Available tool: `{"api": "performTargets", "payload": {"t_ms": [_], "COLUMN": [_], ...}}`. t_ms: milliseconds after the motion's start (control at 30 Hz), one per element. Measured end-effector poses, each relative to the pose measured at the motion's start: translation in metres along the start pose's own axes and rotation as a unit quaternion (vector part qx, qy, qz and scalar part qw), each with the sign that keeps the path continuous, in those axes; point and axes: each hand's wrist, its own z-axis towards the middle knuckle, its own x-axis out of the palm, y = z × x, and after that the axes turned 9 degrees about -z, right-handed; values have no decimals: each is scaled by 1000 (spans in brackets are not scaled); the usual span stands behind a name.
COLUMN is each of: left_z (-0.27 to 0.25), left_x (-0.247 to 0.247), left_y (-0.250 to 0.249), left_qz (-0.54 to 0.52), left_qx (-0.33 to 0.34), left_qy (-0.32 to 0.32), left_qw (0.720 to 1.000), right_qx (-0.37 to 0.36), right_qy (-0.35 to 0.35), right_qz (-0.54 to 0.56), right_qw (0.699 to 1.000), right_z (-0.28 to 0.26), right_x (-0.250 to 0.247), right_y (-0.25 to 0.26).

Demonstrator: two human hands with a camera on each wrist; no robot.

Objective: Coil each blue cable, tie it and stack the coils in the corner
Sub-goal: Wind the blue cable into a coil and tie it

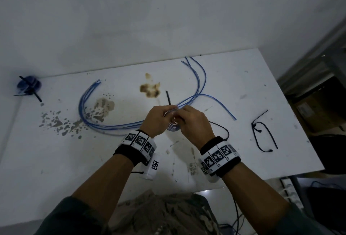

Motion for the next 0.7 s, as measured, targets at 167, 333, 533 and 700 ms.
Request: {"api": "performTargets", "payload": {"t_ms": [167,333,533,700], "left_z": [0,-1,1,-1], "left_x": [1,-1,-3,-3], "left_y": [1,8,15,13], "left_qz": [-17,-57,-112,-127], "left_qx": [-16,-17,-94,-119], "left_qy": [-43,-70,-84,-99], "left_qw": [999,996,986,980], "right_qx": [-17,-87,-122,-118], "right_qy": [-64,-69,-114,-115], "right_qz": [41,35,2,5], "right_qw": [997,993,986,986], "right_z": [-13,-26,-40,-54], "right_x": [7,8,9,16], "right_y": [4,9,10,13]}}
